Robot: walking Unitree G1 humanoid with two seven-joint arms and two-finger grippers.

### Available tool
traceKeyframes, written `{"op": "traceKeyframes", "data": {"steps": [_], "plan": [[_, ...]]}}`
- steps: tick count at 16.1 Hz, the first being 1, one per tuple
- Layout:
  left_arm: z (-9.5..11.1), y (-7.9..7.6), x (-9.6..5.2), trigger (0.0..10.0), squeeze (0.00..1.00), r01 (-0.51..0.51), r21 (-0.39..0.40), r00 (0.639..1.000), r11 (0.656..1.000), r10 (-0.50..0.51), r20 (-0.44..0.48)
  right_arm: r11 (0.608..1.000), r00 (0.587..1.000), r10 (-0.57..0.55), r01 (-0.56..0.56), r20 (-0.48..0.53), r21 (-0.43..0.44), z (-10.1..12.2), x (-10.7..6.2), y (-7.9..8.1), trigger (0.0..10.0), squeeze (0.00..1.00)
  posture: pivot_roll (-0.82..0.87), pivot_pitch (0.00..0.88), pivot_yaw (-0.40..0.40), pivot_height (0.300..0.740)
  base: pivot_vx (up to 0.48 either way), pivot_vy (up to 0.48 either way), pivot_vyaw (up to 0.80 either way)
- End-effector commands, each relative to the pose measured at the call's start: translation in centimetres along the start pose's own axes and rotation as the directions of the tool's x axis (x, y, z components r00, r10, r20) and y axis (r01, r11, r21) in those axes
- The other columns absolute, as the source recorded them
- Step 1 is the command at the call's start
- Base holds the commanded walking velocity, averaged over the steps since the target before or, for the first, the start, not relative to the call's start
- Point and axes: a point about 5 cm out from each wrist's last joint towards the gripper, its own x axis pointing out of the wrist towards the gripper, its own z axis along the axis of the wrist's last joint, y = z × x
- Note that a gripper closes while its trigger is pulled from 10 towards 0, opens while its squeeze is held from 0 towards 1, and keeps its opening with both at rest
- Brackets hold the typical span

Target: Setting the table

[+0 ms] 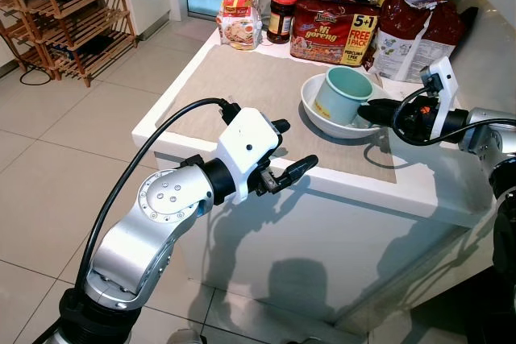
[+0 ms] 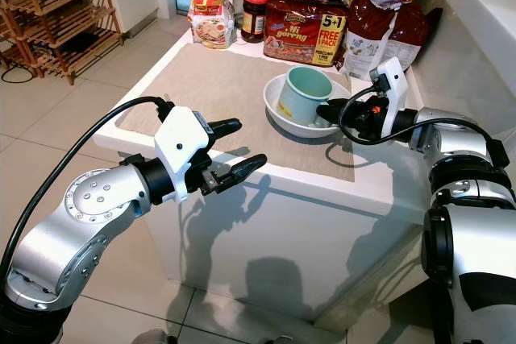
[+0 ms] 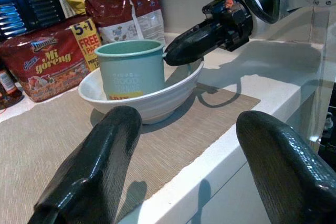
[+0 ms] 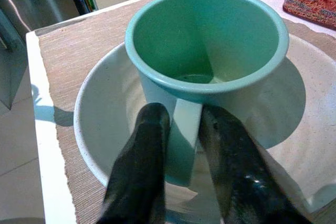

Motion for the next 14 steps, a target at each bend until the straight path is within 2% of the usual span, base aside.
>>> {"op": "traceKeyframes", "data": {"steps": [1, 7, 10, 12, 13, 14], "plan": [[0.5, 0.3, 0.2, 10.0, 0.00, -0.006, 0.029, 1.000, 1.000, 0.006, 0.012, 1.000, 0.999, 0.006, -0.005, 0.038, -0.030, 1.6, -0.1, 0.0, 0.0, 0.00, 0.07, 0.010, -0.078, 0.740, 0.000, 0.000, 0.00], [0.4, 0.3, 0.3, 10.0, 0.00, -0.003, 0.033, 1.000, 0.999, 0.002, 0.015, 0.999, 0.998, 0.002, 0.000, 0.059, -0.032, 1.9, -0.1, 0.0, 0.0, 0.00, 0.07, 0.000, -0.076, 0.740, 0.000, 0.000, 0.00], [0.5, 0.3, 0.3, 10.0, 0.00, -0.012, 0.038, 1.000, 0.999, 0.011, 0.023, 0.999, 0.993, 0.001, 0.004, 0.119, -0.048, 2.8, 0.0, 0.0, 0.0, 0.00, 0.07, 0.000, -0.081, 0.740, 0.000, 0.000, 0.00], [0.8, 0.9, 0.1, 10.0, 0.00, -0.062, 0.038, 0.997, 0.997, 0.061, 0.042, 0.997, 0.966, 0.031, -0.011, 0.256, -0.083, 5.1, 0.1, 0.4, 0.0, 0.00, 0.08, 0.000, -0.083, 0.740, 0.000, 0.000, 0.00], [0.9, 1.5, 0.1, 10.0, 0.00, -0.132, 0.046, 0.990, 0.990, 0.130, 0.056, 0.994, 0.939, 0.059, -0.022, 0.338, -0.111, 6.6, 0.2, 0.9, 0.0, 0.00, 0.07, 0.000, -0.083, 0.740, 0.000, 0.000, 0.00], [0.8, 2.4, 0.0, 10.0, 0.00, -0.221, 0.047, 0.974, 0.974, 0.218, 0.059, 0.987, 0.927, 0.082, -0.024, 0.367, -0.159, 7.2, 0.2, 1.6, 0.0, 0.00, 0.07, 0.000, -0.076, 0.740, 0.000, 0.000, 0.00]]}}
